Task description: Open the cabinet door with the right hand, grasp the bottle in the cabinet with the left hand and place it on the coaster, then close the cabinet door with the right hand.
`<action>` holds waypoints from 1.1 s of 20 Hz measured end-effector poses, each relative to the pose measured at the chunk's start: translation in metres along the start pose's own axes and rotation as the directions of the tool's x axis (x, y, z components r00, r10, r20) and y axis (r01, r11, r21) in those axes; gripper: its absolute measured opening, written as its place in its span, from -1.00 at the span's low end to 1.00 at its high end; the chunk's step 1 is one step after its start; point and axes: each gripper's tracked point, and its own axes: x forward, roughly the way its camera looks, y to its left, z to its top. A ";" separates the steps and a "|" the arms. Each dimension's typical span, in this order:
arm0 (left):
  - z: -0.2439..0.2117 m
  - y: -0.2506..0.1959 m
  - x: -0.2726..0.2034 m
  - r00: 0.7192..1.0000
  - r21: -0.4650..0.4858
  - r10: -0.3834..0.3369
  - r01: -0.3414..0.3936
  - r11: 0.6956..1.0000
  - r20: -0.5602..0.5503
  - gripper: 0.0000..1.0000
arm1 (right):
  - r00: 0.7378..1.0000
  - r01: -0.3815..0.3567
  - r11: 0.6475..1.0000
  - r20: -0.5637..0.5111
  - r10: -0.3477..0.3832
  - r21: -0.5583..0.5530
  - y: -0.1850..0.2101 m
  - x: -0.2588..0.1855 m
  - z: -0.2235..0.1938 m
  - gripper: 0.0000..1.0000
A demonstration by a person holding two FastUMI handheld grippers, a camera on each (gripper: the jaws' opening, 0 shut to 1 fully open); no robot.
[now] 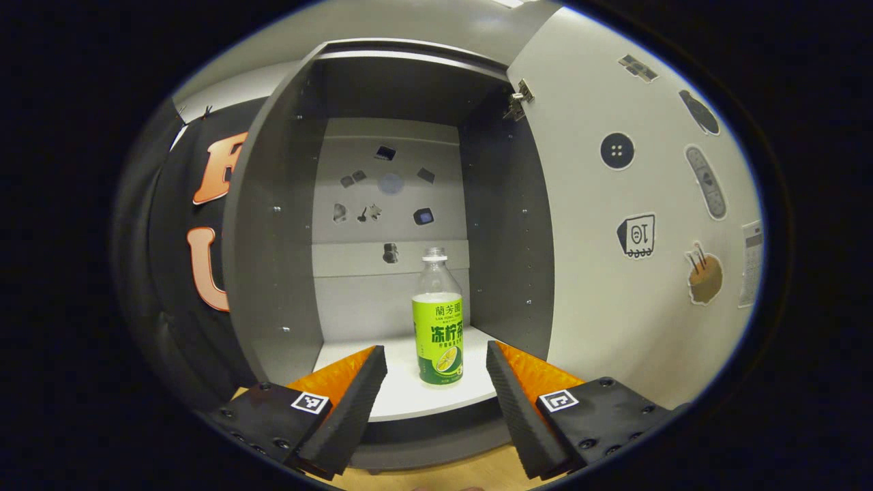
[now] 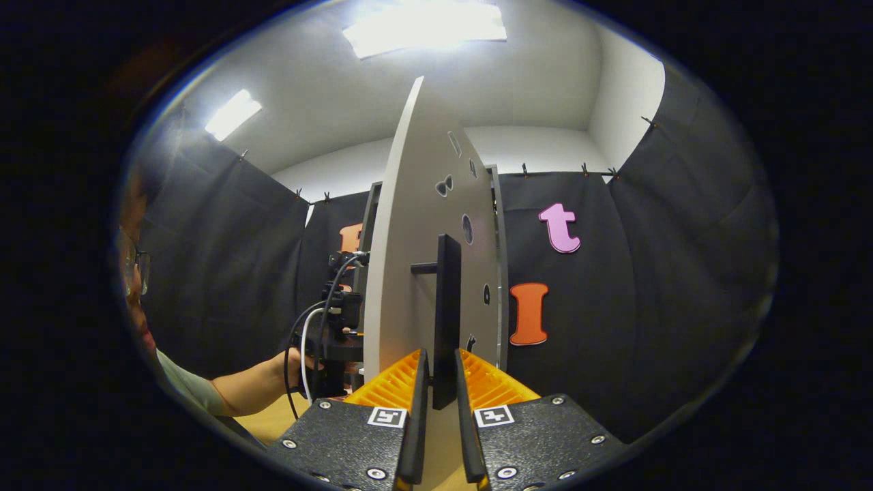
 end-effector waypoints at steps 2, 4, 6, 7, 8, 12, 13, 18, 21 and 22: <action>-0.005 -0.006 0.019 1.000 -0.014 -0.006 0.006 1.000 -0.009 0.96 | 1.000 0.016 1.000 0.003 -0.016 -0.010 -0.005 -0.001 0.001 -0.55; -0.008 -0.007 0.039 1.000 -0.011 0.014 -0.015 1.000 -0.016 0.92 | 1.000 0.024 1.000 0.001 -0.024 0.009 -0.006 -0.003 -0.001 -0.55; -0.009 -0.005 0.057 0.999 -0.017 0.038 -0.038 0.999 -0.015 0.92 | 1.000 0.029 0.999 0.005 -0.029 0.027 -0.007 -0.007 -0.001 -0.56; -0.010 -0.001 0.066 0.998 -0.020 0.062 -0.063 0.998 -0.004 0.92 | 0.999 0.033 0.999 0.014 -0.034 0.031 -0.008 -0.008 -0.001 -0.55; -0.014 0.003 0.075 0.997 -0.026 0.079 -0.079 0.997 -0.002 0.99 | 0.999 0.039 0.999 0.022 -0.039 0.026 -0.012 -0.009 0.000 -0.55; -0.024 0.012 0.107 0.994 -0.037 0.108 -0.109 0.993 -0.025 0.92 | 0.997 0.061 0.998 0.047 -0.061 0.014 -0.029 -0.013 0.003 -0.53; -0.025 0.012 0.114 0.993 -0.035 0.115 -0.116 0.993 -0.033 0.92 | 0.997 0.064 0.998 0.050 -0.065 0.021 -0.033 -0.015 0.002 -0.55; -0.028 0.017 0.133 0.990 -0.031 0.120 -0.122 0.992 -0.068 0.92 | 0.995 0.065 0.997 0.069 -0.068 0.050 -0.043 -0.019 -0.001 -0.54; -0.025 0.014 0.139 0.993 -0.001 0.096 -0.096 0.995 -0.067 0.89 | 0.994 0.076 0.996 0.074 -0.080 0.044 -0.048 -0.018 0.001 -0.43; -0.025 0.013 0.138 0.993 0.001 0.090 -0.090 0.996 -0.074 0.65 | 0.993 0.084 0.996 0.077 -0.087 0.041 -0.051 -0.018 0.001 -0.38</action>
